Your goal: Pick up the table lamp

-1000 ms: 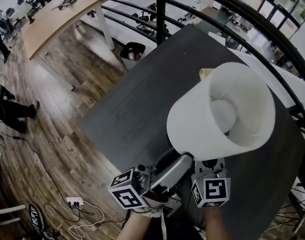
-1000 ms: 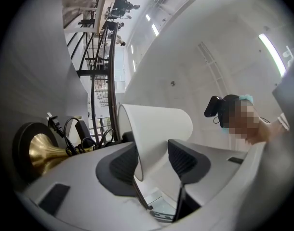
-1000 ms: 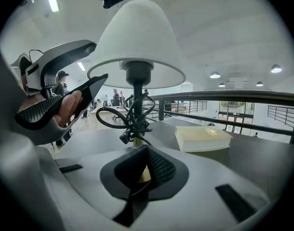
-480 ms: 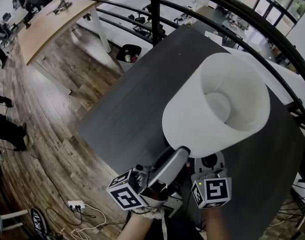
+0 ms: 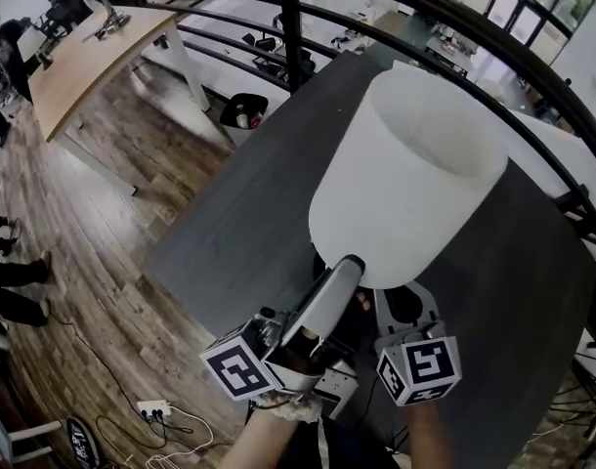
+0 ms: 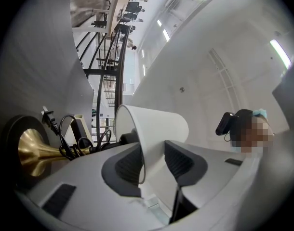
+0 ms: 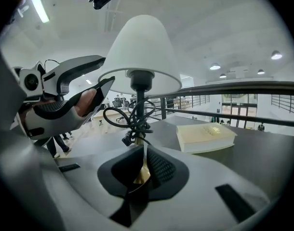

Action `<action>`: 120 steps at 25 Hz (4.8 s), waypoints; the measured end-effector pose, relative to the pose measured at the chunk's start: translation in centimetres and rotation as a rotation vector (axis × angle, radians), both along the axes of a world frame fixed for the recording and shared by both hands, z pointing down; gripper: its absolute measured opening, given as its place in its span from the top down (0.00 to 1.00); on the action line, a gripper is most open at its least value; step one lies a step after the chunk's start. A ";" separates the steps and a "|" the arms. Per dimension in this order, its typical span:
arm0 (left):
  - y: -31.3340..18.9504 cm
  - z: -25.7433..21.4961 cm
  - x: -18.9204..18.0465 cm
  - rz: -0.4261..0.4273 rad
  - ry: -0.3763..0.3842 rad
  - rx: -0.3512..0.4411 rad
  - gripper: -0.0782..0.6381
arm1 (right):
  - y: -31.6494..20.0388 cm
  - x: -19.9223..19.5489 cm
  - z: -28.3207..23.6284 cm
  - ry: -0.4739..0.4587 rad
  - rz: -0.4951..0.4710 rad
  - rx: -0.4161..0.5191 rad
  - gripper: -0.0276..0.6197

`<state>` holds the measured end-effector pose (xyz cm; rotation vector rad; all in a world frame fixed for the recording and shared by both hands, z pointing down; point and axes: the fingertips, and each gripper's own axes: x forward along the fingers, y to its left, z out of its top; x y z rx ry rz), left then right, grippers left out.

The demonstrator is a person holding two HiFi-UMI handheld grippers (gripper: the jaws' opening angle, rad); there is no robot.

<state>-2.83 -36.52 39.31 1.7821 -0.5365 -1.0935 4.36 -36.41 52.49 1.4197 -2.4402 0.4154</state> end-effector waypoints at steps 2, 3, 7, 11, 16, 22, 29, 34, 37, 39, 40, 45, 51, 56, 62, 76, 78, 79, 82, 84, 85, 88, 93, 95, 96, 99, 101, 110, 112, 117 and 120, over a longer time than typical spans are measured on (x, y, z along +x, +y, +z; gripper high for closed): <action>-0.3 -0.2 0.0 0.001 0.005 -0.005 0.67 | 0.1 -0.5 0.0 -0.001 -0.021 -0.016 0.90; -0.4 -0.3 0.0 0.000 0.009 -0.008 0.67 | 0.2 -0.8 0.1 -0.003 -0.034 -0.029 0.89; -1.0 -0.6 -0.1 -0.008 0.027 -0.024 0.68 | 0.3 -1.7 0.8 0.019 -0.098 -0.090 0.89; -1.5 -0.7 0.0 0.002 0.023 -0.029 0.68 | -0.3 -3.0 1.4 0.034 -0.155 -0.121 0.89; -2.0 -0.8 -0.1 0.010 0.038 -0.032 0.69 | -1.5 -3.1 1.5 0.039 -0.116 -0.123 0.89; -2.8 -1.1 -0.1 0.027 0.051 -0.036 0.70 | -2.4 -3.3 1.7 -0.010 -0.117 -0.162 0.88; -3.7 -1.3 0.0 0.028 0.055 -0.034 0.70 | -3.0 -3.2 1.6 -0.084 -0.137 -0.204 0.88; -3.7 -1.2 0.1 0.036 0.053 -0.032 0.70 | -2.8 -3.7 1.6 -0.091 -0.143 -0.214 0.74; -3.6 -1.2 0.1 0.041 0.052 -0.030 0.70 | -3.0 -3.8 2.0 -0.071 -0.128 -0.215 0.74; -3.5 -1.2 0.2 0.044 0.050 -0.026 0.70 | -3.2 -3.7 2.1 -0.066 -0.112 -0.215 0.74; -3.5 -1.3 0.2 0.044 0.050 -0.025 0.70 | -3.3 -3.7 2.2 -0.068 -0.106 -0.215 0.74; -3.6 -1.1 0.0 0.039 0.066 -0.035 0.71 | -3.8 -3.9 2.3 -0.075 -0.094 -0.213 0.74; -3.7 -1.1 -0.1 0.027 0.056 -0.031 0.71 | -4.3 -3.8 2.4 -0.083 -0.086 -0.201 0.74; -3.6 -1.1 -0.3 0.028 0.051 -0.031 0.71 | -4.5 -4.1 2.6 -0.099 -0.087 -0.201 0.73; -3.3 -1.1 0.1 0.059 0.037 -0.027 0.72 | -4.7 -4.3 2.8 -0.098 -0.106 -0.198 0.73; -2.9 -0.8 0.0 0.054 0.034 -0.029 0.72 | -4.8 -4.4 2.9 -0.099 -0.101 -0.179 0.73; -2.9 -0.9 -0.1 0.057 0.033 -0.028 0.72 | -4.8 -4.5 2.7 -0.102 -0.089 -0.155 0.74; -2.8 -0.9 -0.1 0.060 0.032 -0.026 0.72 | -4.8 -4.4 2.7 -0.103 -0.081 -0.143 0.74; -2.6 -1.0 0.2 0.071 0.030 -0.014 0.72 | -4.8 -4.2 2.5 -0.108 -0.068 -0.122 0.74; -2.5 -1.1 0.3 0.074 0.027 -0.014 0.72 | -4.7 -4.1 2.3 -0.112 -0.067 -0.114 0.74; -2.5 -1.1 0.4 0.076 0.025 -0.017 0.72 | -4.7 -4.0 2.2 -0.115 -0.066 -0.111 0.74; -2.5 -1.2 0.5 0.082 0.019 -0.024 0.72 | -4.7 -4.0 1.9 -0.126 -0.063 -0.111 0.75; -2.4 -1.6 0.2 0.090 0.017 -0.014 0.72 | -4.2 -4.4 1.9 -0.137 -0.076 -0.108 0.75; -2.2 -2.0 0.0 0.091 0.024 -0.005 0.72 | -4.2 -4.4 1.6 -0.131 -0.075 -0.098 0.75; -2.2 -2.2 -0.1 0.091 0.028 0.000 0.72 | -4.2 -4.4 1.3 -0.128 -0.075 -0.092 0.75; -1.8 -3.1 0.0 0.094 0.032 0.015 0.72 | -4.1 -4.1 0.3 -0.122 -0.071 -0.075 0.75; -1.7 -3.7 0.2 0.099 0.032 0.024 0.72 | -4.1 -3.9 -0.4 -0.125 -0.066 -0.070 0.75; -0.4 -7.0 0.0 0.115 0.024 0.060 0.72 | -3.0 -4.0 -3.7 -0.135 -0.048 -0.049 0.75; -0.1 -8.0 0.2 0.119 0.022 0.071 0.72 | -2.8 -3.9 -4.7 -0.139 -0.040 -0.039 0.75; 0.8 -10.0 -0.1 0.124 0.017 0.098 0.72 | -2.4 -4.2 -6.7 -0.144 -0.032 -0.014 0.75; 0.9 -11.5 -0.4 0.124 0.016 0.114 0.72 | -2.4 -4.5 -8.3 -0.146 -0.031 -0.001 0.75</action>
